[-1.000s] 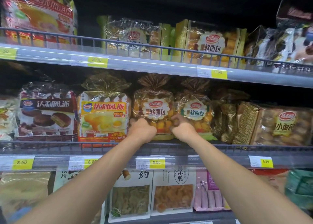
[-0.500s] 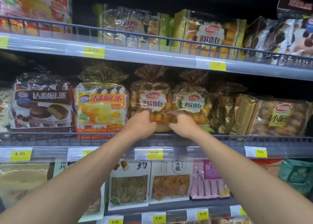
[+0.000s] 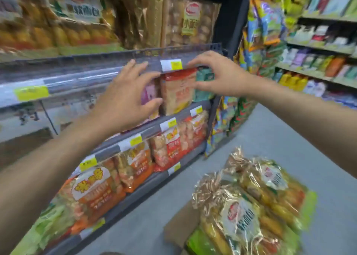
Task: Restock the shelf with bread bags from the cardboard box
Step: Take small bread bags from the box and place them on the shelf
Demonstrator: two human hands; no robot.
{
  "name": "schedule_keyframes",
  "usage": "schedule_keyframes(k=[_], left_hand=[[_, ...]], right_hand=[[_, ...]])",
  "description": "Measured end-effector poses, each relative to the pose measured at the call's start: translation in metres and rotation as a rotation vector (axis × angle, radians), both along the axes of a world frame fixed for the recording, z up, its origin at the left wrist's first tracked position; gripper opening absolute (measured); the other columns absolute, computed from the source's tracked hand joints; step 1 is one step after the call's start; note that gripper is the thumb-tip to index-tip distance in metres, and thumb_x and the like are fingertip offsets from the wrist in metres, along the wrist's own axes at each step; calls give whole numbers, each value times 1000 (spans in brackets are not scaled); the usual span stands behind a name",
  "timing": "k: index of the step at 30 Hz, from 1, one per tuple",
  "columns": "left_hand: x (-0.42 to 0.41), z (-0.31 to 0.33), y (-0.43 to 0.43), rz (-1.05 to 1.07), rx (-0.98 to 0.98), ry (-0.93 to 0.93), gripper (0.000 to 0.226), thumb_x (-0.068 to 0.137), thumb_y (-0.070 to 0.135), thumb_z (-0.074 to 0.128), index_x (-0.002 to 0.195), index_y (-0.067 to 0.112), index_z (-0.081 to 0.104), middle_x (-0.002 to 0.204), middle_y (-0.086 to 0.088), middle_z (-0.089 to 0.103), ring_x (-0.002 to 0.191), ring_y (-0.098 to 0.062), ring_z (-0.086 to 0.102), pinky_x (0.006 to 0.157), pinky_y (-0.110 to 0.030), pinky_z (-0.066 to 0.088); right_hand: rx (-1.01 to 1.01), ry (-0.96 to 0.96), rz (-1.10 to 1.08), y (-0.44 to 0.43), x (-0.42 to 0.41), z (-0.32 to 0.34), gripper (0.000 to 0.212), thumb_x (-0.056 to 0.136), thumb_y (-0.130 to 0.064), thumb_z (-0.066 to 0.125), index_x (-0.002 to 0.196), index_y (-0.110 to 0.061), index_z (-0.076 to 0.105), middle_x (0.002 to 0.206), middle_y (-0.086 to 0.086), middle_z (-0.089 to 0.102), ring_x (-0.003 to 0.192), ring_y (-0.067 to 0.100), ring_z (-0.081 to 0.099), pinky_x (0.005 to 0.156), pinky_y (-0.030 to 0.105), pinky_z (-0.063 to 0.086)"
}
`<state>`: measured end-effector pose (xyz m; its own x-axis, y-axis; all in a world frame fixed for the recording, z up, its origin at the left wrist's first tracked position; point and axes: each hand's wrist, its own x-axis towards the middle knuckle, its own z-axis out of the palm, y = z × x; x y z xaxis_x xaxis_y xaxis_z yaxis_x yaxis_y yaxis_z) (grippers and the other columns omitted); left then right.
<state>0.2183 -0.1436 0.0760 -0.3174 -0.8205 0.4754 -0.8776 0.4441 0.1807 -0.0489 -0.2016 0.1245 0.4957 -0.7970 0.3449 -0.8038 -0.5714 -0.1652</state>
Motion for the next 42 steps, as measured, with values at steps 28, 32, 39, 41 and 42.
schedule_keyframes(k=[28, 32, 39, 41, 42], left_hand=[[-142, -222, 65, -116, 980, -269, 74, 73, 89, 47, 78, 16, 61, 63, 6, 61, 61, -14, 62, 58, -30, 44], [-139, -228, 63, -66, 1131, -267, 90, 65, 94, 49, 97, 11, 63, 73, -1, 71, 71, -17, 72, 68, -37, 63], [-137, -240, 58, 55, 1501, 390, 90, 68, 81, 67, 131, 18, 54, 132, -4, 59, 102, -20, 69, 69, -38, 65], [-138, -243, 51, 155, 1510, 567, 102, 58, 86, 70, 135, 23, 51, 132, 0, 59, 103, -19, 69, 71, -36, 64], [-139, -243, 47, 184, 1514, 620, 100, 56, 86, 71, 134, 25, 53, 133, 1, 58, 106, -18, 68, 73, -36, 64]], right_hand=[[821, -222, -829, 117, -289, -236, 151, 18, -98, 63, 151, -30, 35, 148, 6, 46, 134, 29, 47, 111, 43, 39], [880, -230, -828, 111, -284, -242, 134, 40, -89, 71, 153, -29, 31, 149, 7, 46, 129, 30, 52, 109, 43, 42], [892, -315, -834, 101, -287, -246, 126, 44, -85, 66, 152, -31, 31, 144, 2, 53, 109, 25, 61, 101, 40, 46], [898, -316, -837, 99, -290, -248, 114, 60, -84, 66, 153, -29, 30, 145, 4, 54, 106, 26, 61, 101, 41, 45], [899, -311, -841, 98, -291, -250, 103, 72, -77, 66, 154, -27, 30, 145, 5, 54, 105, 26, 61, 101, 41, 45]])
